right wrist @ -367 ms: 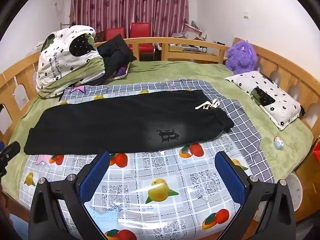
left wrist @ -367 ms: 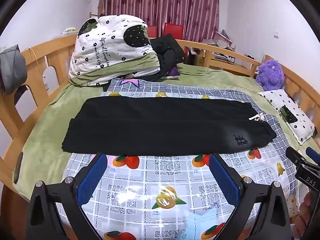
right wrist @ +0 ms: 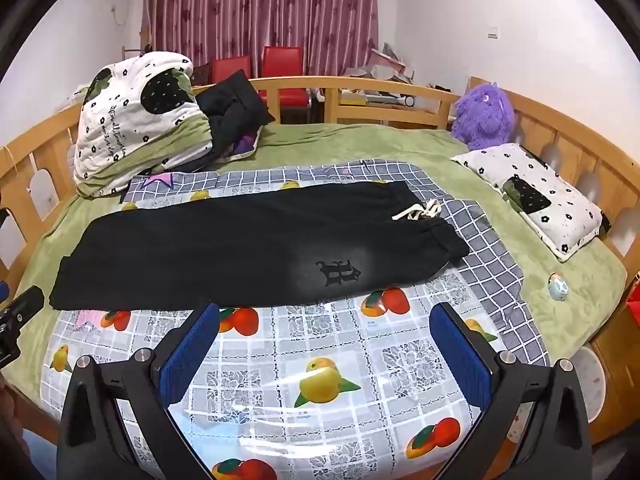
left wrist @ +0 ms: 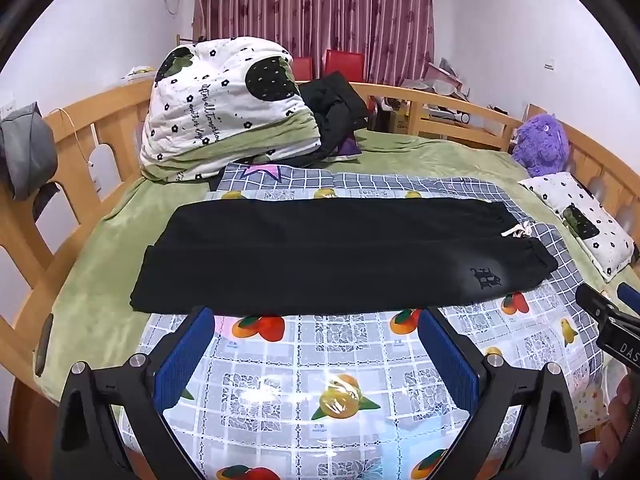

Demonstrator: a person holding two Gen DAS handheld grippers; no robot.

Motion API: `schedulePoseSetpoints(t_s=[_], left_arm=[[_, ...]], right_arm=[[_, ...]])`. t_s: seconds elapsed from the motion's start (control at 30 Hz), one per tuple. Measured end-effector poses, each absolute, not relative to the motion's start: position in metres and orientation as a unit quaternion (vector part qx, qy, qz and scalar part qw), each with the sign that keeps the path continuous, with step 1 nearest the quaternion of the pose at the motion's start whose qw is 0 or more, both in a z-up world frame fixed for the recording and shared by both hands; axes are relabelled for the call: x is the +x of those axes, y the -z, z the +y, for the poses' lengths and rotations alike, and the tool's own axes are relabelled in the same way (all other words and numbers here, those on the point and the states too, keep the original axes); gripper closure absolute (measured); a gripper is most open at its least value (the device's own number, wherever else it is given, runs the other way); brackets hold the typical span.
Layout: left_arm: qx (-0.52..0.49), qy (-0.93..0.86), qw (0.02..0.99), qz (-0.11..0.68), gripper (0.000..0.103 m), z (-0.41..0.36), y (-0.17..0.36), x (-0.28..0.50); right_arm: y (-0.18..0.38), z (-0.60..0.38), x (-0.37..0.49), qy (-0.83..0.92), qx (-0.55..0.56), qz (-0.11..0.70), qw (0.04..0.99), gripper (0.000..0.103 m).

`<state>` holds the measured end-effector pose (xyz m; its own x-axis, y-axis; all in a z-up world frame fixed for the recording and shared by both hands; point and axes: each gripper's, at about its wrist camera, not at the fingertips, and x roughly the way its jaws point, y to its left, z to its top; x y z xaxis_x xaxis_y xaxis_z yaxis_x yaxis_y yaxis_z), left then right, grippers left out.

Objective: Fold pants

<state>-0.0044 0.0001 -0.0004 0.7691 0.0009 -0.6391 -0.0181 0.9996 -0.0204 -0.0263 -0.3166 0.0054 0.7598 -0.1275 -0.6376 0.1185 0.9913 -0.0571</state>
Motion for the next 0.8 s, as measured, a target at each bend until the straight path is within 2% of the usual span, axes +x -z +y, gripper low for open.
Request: schedulePoseSetpoints(t_s=[0.8], left_arm=[[-0.012,-0.002,0.941,0.339,0.000,-0.0012,0.0015,-0.0059]], right_arm=[[-0.0098,-0.3162,-0.0300,0.062,-0.004,0.336,0.940,0.000]])
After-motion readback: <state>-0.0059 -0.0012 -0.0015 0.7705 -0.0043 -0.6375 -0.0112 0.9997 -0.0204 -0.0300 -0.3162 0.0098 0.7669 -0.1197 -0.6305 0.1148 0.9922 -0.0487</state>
